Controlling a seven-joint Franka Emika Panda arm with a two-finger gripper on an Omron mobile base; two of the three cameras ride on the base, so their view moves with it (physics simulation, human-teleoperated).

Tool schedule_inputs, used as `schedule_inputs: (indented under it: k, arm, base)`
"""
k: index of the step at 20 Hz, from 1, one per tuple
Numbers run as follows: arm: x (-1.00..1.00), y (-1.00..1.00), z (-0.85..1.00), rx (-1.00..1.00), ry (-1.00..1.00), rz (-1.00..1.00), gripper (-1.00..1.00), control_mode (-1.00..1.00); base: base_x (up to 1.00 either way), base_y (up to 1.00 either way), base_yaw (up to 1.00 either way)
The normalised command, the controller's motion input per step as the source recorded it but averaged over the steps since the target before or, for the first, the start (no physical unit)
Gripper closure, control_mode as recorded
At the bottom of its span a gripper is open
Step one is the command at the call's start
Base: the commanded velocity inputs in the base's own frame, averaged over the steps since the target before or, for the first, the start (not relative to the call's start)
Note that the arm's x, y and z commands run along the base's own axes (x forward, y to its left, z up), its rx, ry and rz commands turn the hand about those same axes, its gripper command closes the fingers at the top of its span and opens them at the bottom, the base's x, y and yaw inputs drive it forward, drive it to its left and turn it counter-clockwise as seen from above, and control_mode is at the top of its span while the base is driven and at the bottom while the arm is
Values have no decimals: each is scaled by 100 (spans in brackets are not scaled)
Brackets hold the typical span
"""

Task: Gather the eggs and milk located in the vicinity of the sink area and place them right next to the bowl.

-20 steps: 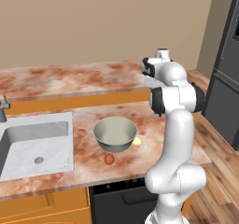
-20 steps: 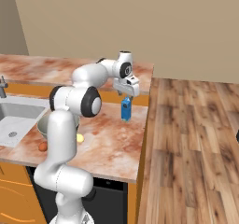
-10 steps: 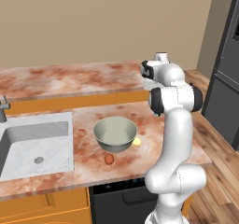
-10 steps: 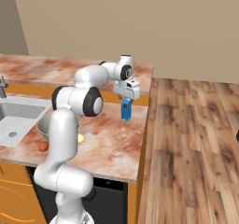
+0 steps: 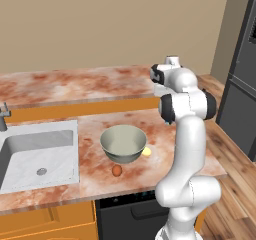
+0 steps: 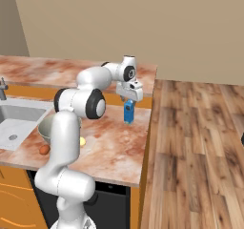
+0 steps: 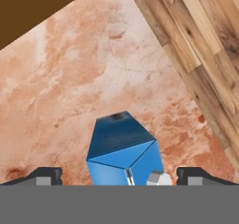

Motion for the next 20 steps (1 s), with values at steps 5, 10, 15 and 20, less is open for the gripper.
schedule_inputs:
  k: [5, 10, 15, 20]
  arm:
    - [-8, 0, -10, 0, 3, 0, 100, -100]
    - [-14, 0, -13, 0, 5, 0, 100, -100]
    - [-15, 0, 0, 0, 0, 0, 100, -100]
    - [-68, 0, 32, 0, 0, 0, 100, -100]
  base:
    - [0, 0, 0]
    - [0, 0, 0]
    - [0, 0, 0]
    - [0, 0, 0]
